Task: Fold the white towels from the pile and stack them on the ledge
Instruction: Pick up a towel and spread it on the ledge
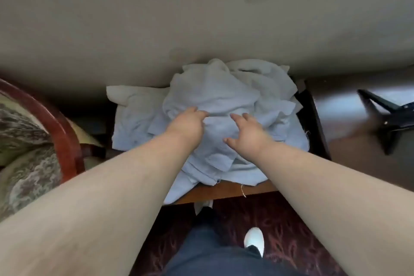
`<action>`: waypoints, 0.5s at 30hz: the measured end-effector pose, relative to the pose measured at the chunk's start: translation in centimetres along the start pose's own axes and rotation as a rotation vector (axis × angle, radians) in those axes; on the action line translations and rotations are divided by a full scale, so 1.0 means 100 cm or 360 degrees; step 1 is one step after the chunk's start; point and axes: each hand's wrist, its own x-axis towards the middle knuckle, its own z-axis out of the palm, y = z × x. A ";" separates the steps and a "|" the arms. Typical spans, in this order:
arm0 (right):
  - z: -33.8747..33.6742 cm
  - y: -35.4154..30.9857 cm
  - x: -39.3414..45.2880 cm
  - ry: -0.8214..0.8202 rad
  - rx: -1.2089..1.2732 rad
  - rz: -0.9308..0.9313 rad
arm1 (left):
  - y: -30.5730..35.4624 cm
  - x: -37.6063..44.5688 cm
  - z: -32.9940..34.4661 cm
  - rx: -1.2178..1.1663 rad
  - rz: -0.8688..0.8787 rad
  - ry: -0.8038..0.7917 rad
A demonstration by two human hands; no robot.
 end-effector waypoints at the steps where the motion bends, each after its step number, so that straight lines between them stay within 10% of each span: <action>1: 0.003 -0.001 0.009 0.0028 0.0015 0.0005 | -0.003 0.011 0.000 0.0030 0.0020 -0.0009; 15: 0.017 0.010 0.087 0.0416 0.0360 0.0125 | -0.007 0.050 0.006 -0.0116 0.0223 0.0282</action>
